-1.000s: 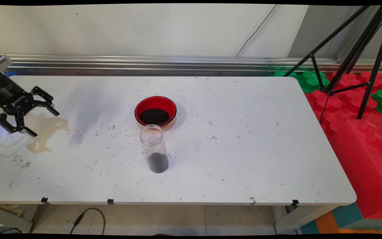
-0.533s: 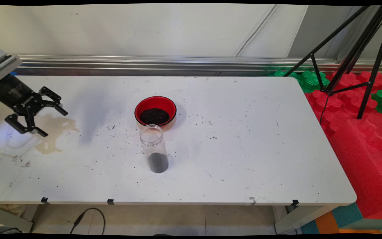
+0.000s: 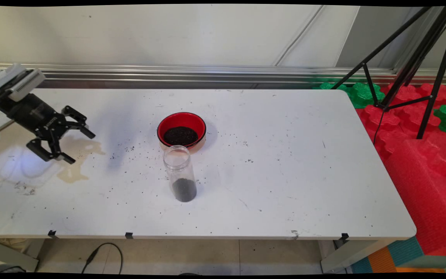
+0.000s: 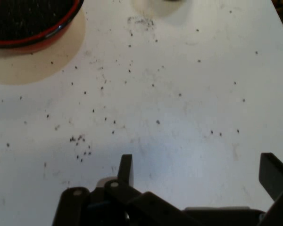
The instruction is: Pick up the black seasoning powder from the table
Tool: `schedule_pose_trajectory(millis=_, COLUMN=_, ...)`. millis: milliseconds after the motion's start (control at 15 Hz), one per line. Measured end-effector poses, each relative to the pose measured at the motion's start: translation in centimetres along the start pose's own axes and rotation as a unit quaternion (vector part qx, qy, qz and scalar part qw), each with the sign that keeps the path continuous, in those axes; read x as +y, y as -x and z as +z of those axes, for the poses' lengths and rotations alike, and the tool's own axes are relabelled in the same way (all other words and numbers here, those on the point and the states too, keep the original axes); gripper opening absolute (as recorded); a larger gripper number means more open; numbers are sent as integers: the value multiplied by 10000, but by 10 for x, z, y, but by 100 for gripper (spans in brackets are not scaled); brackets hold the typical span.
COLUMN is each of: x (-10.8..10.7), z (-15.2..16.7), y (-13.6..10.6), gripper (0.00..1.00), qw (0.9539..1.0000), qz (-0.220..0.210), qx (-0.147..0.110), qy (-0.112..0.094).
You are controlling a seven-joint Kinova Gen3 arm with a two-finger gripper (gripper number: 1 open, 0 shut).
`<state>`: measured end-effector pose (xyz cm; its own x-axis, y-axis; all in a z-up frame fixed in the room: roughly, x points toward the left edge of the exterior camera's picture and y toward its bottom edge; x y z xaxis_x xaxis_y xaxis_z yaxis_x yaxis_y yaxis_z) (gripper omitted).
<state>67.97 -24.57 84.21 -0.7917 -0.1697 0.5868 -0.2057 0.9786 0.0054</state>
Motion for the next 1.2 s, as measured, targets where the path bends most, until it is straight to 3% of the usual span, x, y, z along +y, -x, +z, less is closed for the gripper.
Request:
schedule_pose_trajectory(millis=600, x=1, z=43, y=-26, gripper=100, qw=9995, qz=-153, qx=272, qy=-90)
schedule_pose_trajectory(millis=1200, x=-3, z=88, y=-44, gripper=100, qw=9971, qz=-160, qx=730, qy=-140)
